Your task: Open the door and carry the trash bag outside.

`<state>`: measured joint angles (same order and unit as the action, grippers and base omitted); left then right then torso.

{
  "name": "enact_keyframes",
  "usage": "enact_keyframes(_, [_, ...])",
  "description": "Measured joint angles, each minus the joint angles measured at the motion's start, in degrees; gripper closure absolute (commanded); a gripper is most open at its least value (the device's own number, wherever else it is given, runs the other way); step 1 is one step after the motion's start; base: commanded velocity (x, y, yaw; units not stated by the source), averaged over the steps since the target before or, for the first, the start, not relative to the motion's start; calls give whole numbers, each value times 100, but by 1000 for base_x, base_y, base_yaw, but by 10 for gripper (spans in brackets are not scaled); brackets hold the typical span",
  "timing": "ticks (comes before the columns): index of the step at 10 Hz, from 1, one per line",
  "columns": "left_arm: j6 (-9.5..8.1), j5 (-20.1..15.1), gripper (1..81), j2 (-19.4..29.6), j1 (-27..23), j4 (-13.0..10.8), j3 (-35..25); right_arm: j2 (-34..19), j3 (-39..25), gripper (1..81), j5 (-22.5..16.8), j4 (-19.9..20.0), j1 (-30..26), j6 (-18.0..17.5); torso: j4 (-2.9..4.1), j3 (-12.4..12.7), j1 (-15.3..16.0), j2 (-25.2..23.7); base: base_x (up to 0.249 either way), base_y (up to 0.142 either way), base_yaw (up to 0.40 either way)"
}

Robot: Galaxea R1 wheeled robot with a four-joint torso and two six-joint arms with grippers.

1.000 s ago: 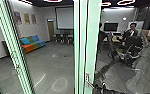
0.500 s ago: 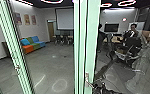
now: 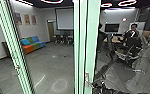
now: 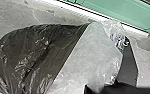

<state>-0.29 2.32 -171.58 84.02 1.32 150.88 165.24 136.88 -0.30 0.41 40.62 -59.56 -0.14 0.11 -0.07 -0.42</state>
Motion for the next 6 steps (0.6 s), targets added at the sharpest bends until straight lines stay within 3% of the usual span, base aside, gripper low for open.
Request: enact_keyframes(6, [0, 2, 811, 30, 0, -2, -9, -13, 0, 10, -27, -44, -13, 39, 0, 0, 0, 0, 0, 0, 0])
